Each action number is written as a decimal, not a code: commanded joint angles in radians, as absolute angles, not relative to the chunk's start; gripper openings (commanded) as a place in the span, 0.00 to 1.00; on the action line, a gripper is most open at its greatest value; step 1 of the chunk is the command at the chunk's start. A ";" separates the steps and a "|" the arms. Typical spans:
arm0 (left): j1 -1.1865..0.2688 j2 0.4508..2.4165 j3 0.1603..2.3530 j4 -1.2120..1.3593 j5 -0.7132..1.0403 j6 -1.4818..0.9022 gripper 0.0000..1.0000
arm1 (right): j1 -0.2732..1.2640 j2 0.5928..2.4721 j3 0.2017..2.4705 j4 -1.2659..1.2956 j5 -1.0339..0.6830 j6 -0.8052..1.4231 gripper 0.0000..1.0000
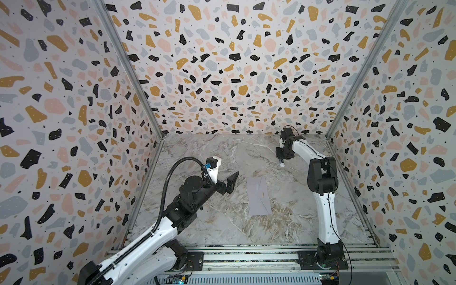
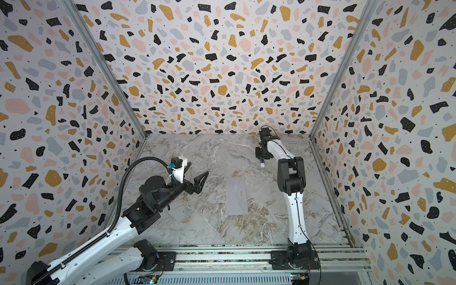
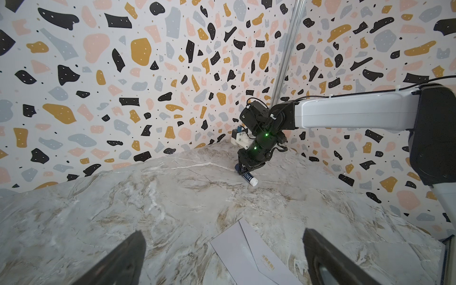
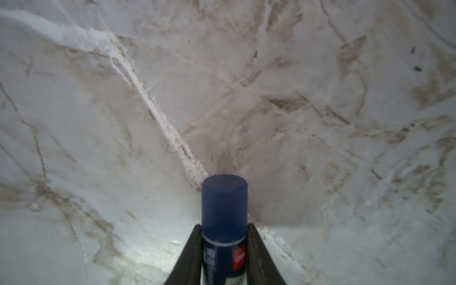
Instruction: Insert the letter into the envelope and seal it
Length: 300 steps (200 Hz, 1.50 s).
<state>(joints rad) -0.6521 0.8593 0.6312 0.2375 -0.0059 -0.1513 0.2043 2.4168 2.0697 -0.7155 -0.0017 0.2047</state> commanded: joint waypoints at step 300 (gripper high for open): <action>-0.491 0.808 0.546 0.383 -0.385 -0.075 1.00 | 0.183 1.699 1.731 -0.424 -0.058 0.183 0.77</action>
<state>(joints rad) -0.5446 0.8173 0.5789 0.2756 -0.3191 -0.1089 0.1852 1.9160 1.9232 -0.6239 -0.0498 0.1967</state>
